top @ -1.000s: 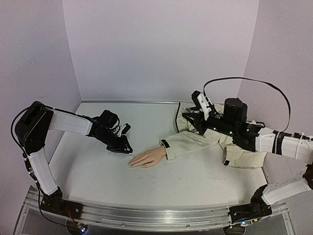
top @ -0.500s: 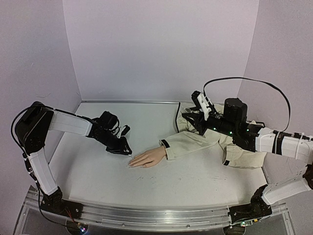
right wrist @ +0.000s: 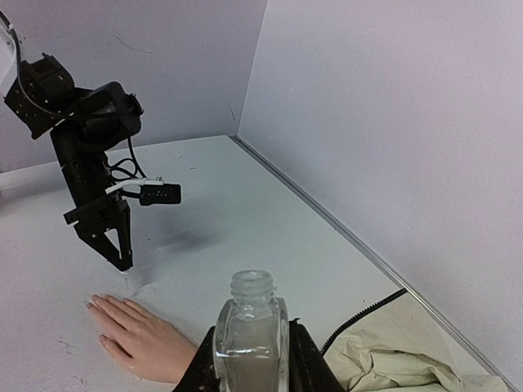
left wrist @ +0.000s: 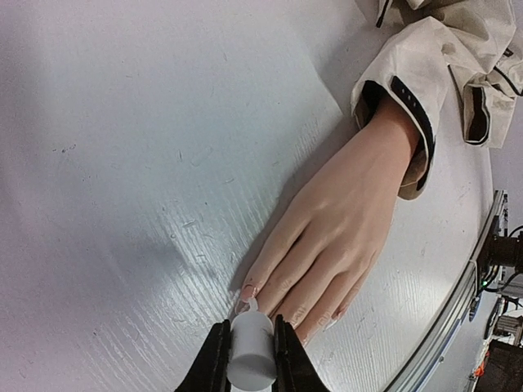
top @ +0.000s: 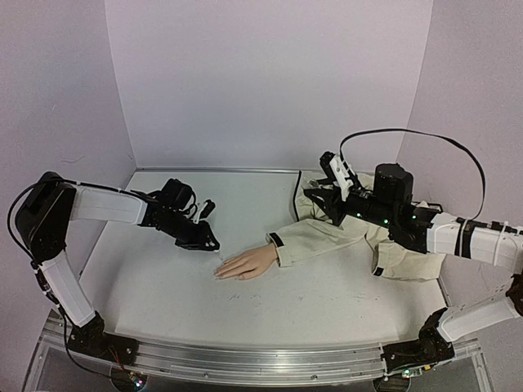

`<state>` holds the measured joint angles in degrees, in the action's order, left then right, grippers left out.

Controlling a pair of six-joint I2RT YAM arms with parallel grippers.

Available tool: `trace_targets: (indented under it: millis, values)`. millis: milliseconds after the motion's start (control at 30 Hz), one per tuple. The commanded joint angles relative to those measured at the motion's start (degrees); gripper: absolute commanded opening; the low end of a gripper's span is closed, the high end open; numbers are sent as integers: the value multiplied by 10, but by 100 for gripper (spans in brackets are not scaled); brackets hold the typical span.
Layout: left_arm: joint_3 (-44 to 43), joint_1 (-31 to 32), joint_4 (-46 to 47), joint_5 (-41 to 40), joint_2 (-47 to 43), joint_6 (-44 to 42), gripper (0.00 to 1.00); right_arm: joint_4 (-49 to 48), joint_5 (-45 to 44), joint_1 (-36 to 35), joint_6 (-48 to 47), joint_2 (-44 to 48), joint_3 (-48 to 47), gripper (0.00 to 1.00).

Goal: Paint the nails

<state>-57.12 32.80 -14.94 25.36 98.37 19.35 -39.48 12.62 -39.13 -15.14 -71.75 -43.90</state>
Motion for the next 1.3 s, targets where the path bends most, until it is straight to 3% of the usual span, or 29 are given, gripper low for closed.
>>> trace_targets:
  millis: [0,1267]
  values:
    - [-21,-3,5,5,-9,-1,0,-47,7,2,6,1,-26,0]
    - [-40,-3,17,34,45,0,0,-47,4,3,4,-2,-24,0]
